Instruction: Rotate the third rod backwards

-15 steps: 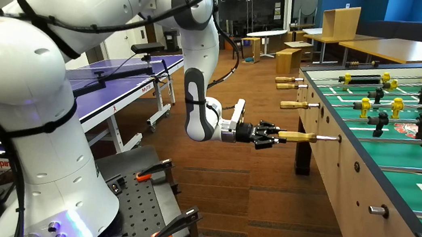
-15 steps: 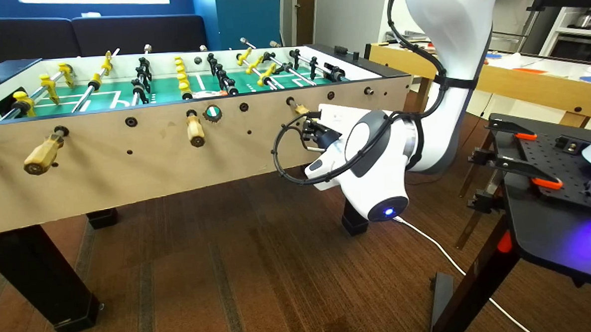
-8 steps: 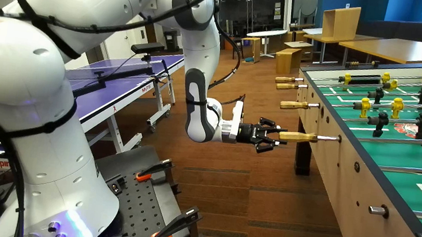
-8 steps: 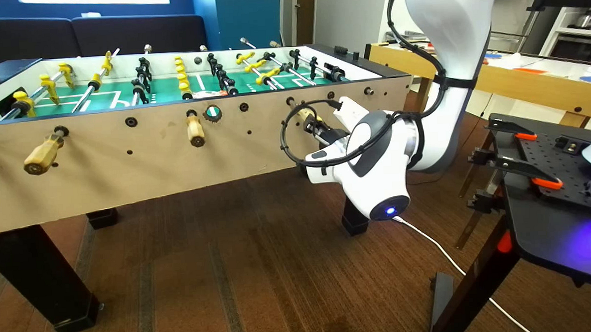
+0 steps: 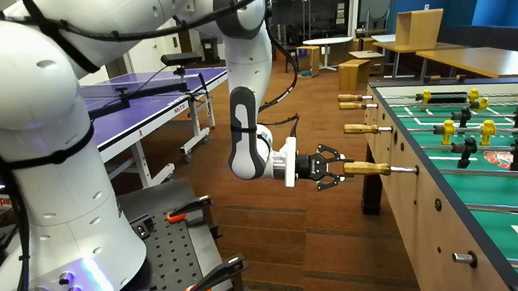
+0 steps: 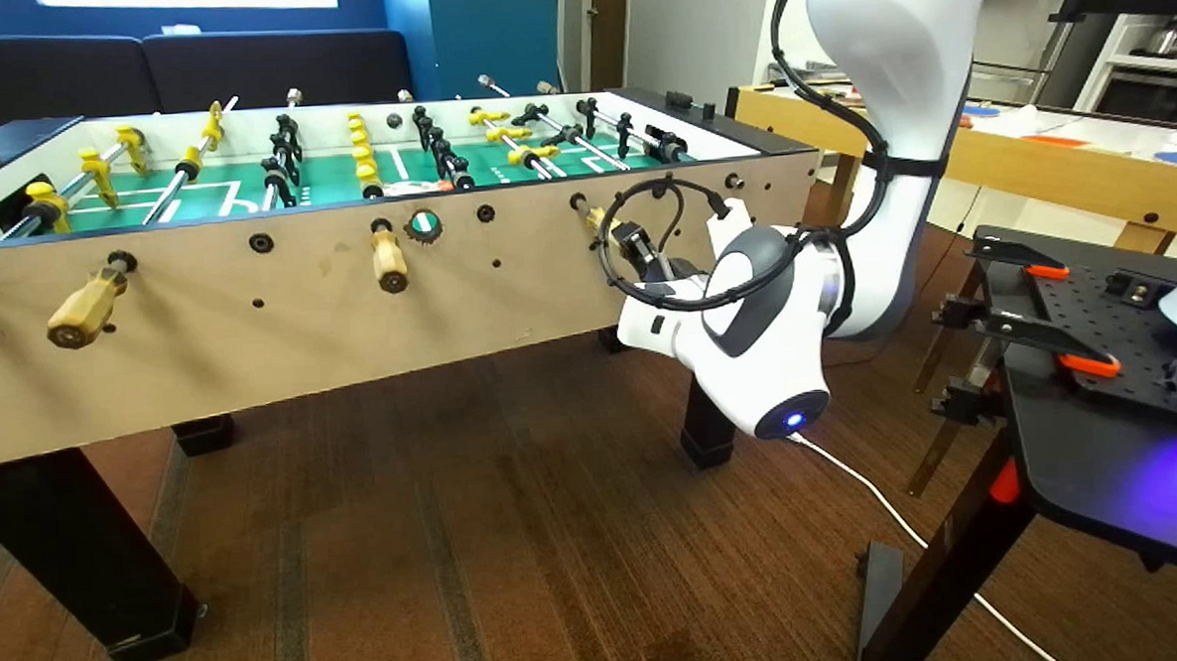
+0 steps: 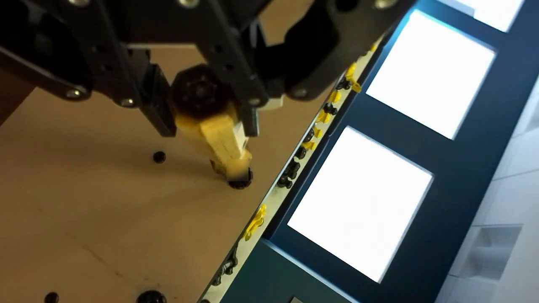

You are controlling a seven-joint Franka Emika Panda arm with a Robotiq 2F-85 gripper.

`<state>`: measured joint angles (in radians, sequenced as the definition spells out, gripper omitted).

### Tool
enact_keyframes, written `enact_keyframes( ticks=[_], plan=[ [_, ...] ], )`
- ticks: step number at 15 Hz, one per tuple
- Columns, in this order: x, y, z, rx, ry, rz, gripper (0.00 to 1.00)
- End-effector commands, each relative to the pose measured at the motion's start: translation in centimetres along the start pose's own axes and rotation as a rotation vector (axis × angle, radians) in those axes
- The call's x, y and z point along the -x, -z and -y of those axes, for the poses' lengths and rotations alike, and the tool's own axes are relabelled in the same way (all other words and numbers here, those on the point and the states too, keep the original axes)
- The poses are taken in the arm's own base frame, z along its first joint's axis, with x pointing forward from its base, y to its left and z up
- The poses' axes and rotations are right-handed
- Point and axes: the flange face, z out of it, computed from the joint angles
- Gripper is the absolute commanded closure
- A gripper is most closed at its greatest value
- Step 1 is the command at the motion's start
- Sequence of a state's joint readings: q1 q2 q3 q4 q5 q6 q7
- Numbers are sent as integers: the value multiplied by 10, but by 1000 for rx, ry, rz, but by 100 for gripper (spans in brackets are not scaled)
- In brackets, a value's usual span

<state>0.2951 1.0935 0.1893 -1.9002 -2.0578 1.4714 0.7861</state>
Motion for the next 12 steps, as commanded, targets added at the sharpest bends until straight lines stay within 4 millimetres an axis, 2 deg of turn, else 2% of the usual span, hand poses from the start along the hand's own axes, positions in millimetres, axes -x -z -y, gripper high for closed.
enact_keyframes(
  ticks=[1, 8, 9, 12],
  plan=[
    [-5, 5, 17, -4, -185, -74, 82],
    [-18, 18, 26, 15, -534, -254, 82],
    [-18, 15, 25, 46, -457, -207, 57],
    [-20, 19, 31, 35, -509, -234, 57]
  ],
)
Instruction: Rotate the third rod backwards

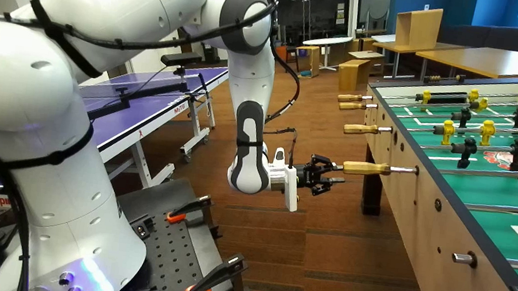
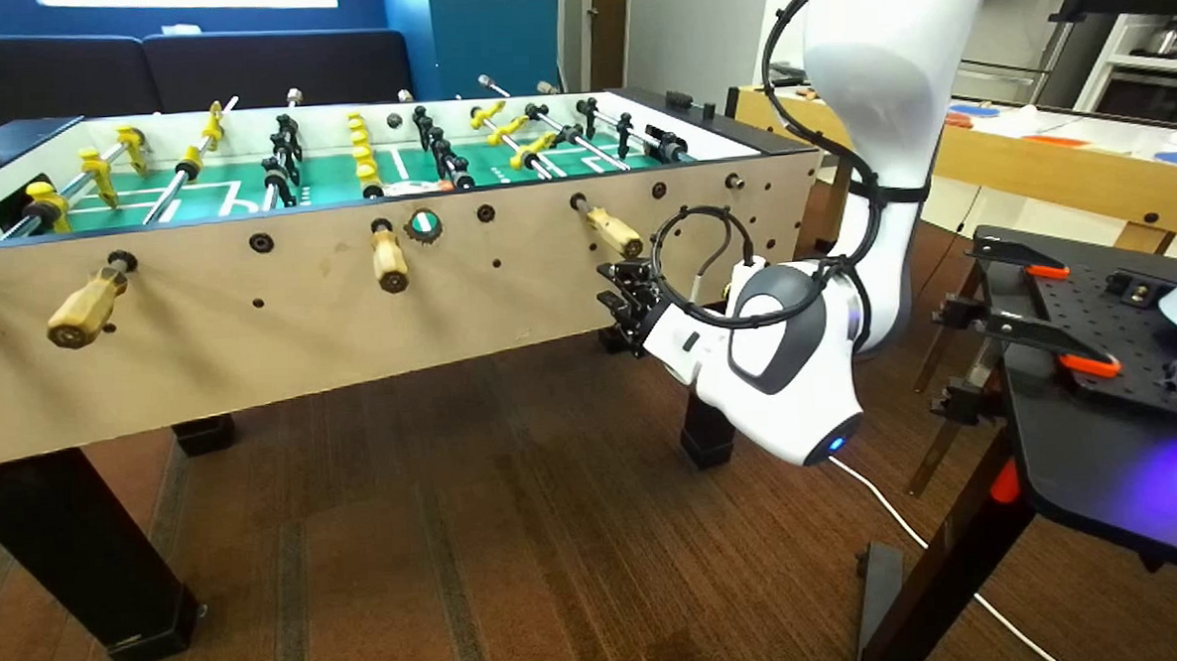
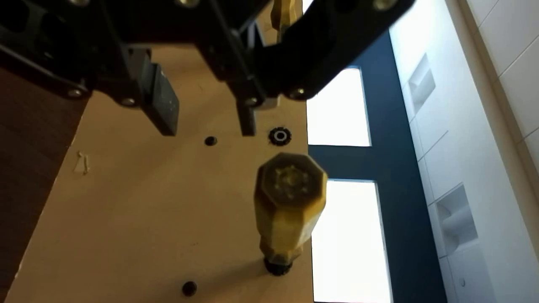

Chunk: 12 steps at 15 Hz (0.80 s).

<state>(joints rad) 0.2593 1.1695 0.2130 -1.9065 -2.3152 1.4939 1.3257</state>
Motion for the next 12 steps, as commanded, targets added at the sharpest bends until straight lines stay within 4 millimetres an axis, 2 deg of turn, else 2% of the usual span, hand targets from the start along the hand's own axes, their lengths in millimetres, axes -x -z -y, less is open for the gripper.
enact_keyframes(
  ticks=[1, 3, 4, 6, 9, 12],
  plan=[
    [-1, 0, 0, 0, -1, 1, 57],
    [-1, 0, 0, -1, -2, 1, 57],
    [-3, -1, -5, 1, 36, 11, 32],
    [-5, -1, -16, -21, 77, 0, 24],
    [-15, 2, -41, -53, 72, -11, 0],
    [-32, 3, -73, -112, 33, 51, 0]
  ],
)
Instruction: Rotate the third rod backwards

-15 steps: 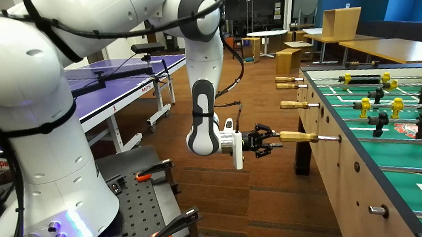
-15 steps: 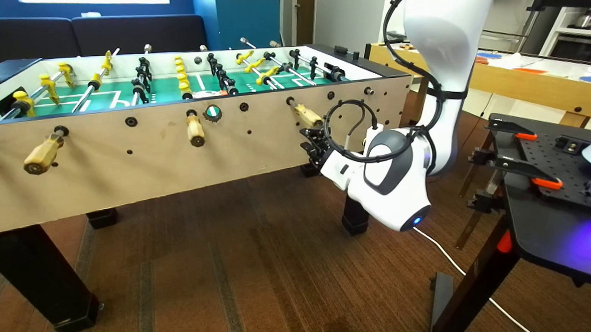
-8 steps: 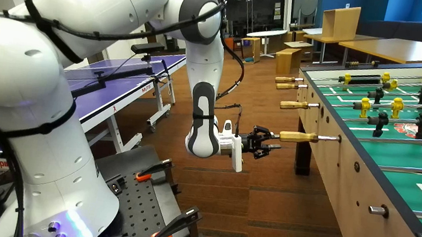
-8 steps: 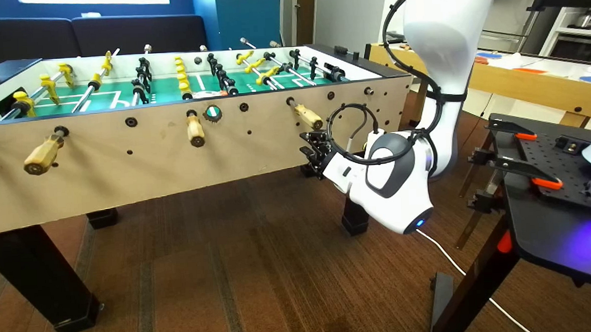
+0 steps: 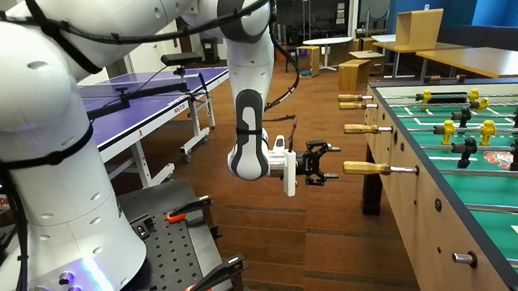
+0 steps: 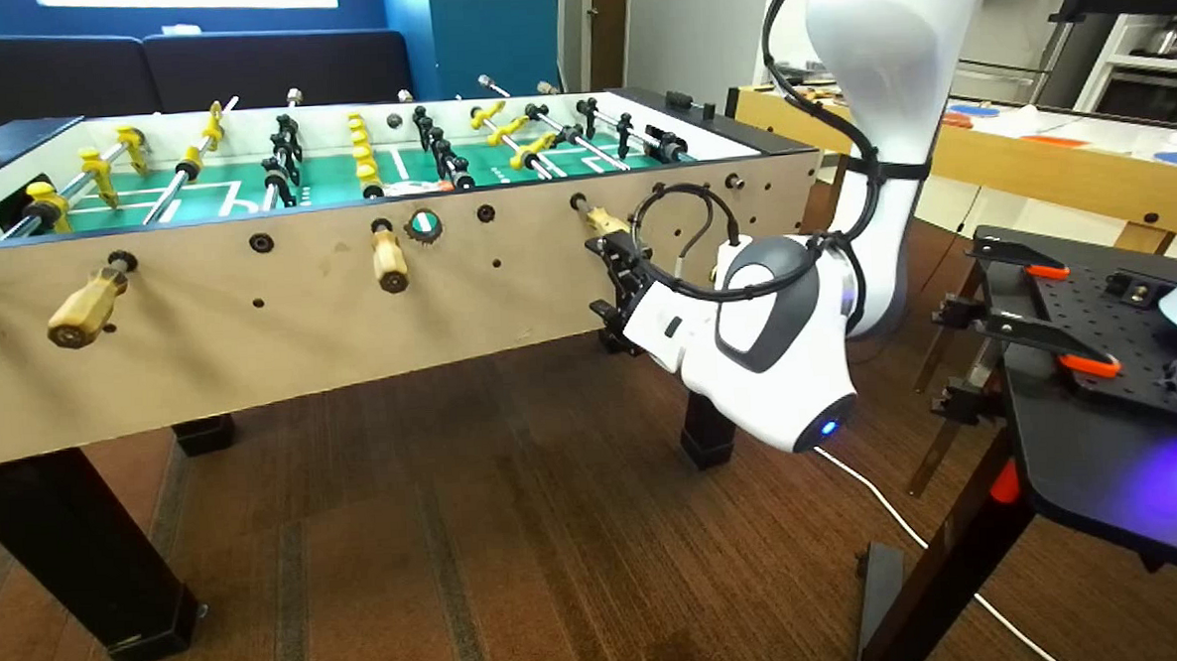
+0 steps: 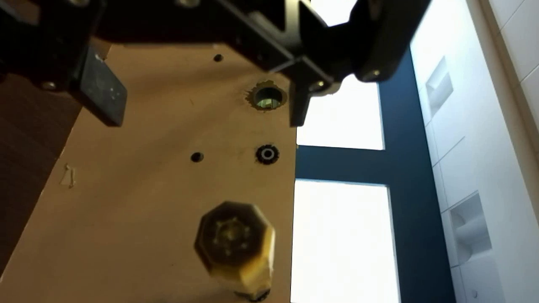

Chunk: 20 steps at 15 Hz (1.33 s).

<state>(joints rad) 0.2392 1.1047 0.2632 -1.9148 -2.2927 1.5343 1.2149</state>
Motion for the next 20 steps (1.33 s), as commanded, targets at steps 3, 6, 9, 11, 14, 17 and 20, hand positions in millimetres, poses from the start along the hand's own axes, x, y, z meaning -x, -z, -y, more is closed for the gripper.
enact_keyframes(
  ticks=[3, 6, 9, 11, 14, 17, 20],
  plan=[
    [-11, 13, -77, -141, 57, 175, 0],
    [-11, 25, -114, -187, 117, 233, 0],
    [-5, 35, -150, -211, 132, 237, 0],
    [1, 39, -171, -221, 116, 220, 0],
    [14, 39, -200, -237, 59, 131, 0],
    [28, 32, -220, -281, -24, 48, 0],
    [43, 23, -234, -318, -79, 15, 0]
  ],
)
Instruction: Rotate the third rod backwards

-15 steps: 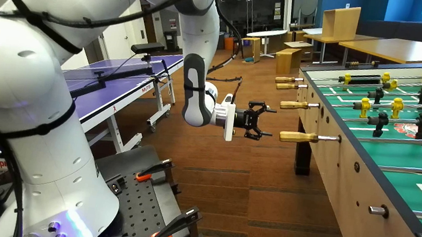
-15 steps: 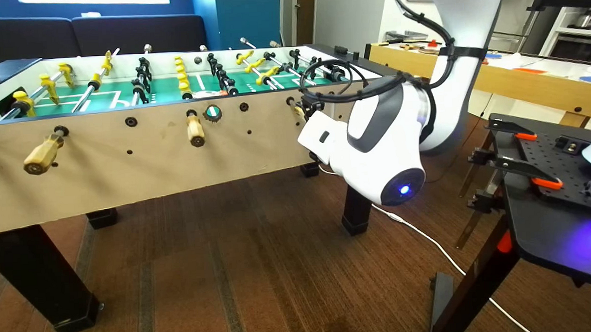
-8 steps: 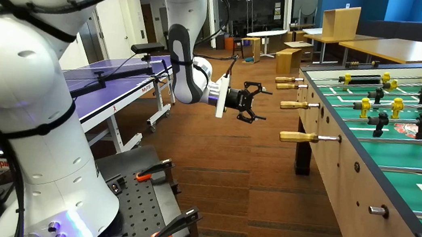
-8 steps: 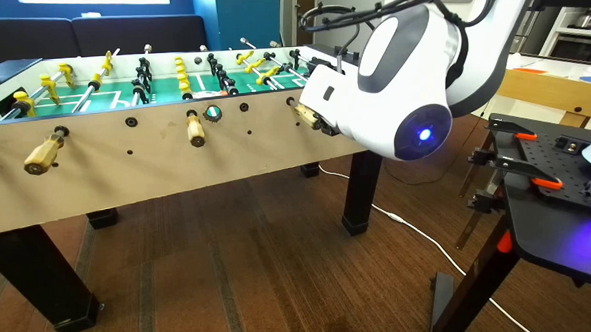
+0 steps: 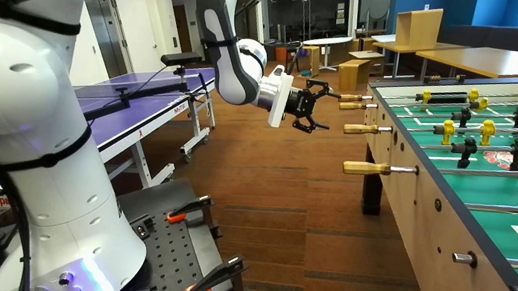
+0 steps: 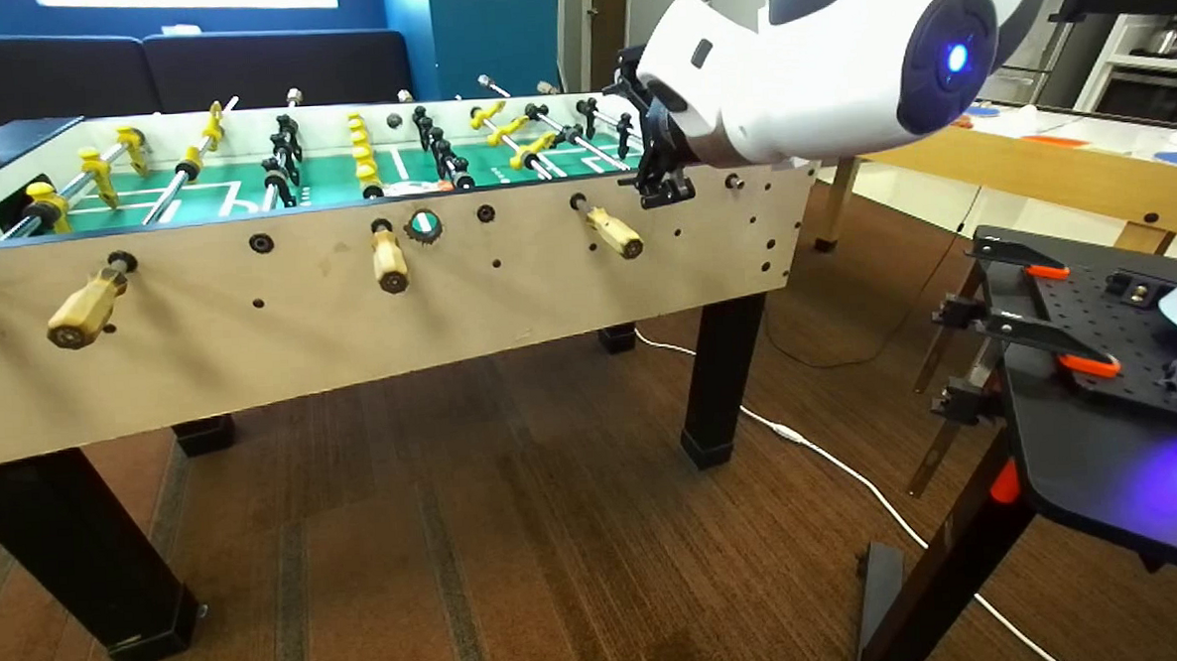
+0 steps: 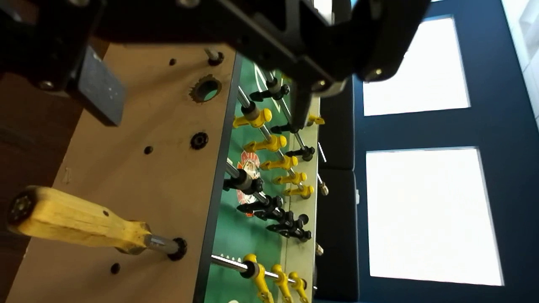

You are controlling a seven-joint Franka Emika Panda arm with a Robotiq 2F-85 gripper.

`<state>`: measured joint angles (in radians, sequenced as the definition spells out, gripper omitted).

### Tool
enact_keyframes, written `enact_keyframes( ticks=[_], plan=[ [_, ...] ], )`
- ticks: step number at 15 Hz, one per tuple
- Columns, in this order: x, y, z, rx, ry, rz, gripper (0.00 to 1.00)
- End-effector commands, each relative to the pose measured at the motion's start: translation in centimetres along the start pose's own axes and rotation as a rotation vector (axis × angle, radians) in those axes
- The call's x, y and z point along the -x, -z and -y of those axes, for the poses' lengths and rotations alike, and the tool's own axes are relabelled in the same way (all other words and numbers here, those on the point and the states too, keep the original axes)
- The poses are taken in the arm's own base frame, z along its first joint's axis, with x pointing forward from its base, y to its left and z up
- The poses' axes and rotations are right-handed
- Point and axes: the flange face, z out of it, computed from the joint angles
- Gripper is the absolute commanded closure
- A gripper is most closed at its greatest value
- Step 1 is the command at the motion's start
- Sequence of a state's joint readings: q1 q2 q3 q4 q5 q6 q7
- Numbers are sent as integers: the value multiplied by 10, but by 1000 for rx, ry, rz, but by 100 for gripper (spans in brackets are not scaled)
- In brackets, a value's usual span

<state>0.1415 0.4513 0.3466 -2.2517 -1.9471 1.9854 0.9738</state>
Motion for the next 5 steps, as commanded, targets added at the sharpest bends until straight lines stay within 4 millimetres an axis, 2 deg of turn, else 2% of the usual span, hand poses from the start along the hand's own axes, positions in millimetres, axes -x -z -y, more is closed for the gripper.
enact_keyframes(
  ticks=[1, 5],
  plan=[
    [25, 1, -24, -34, -48, -44, 0],
    [35, -4, -34, 39, -52, -99, 0]
  ],
)
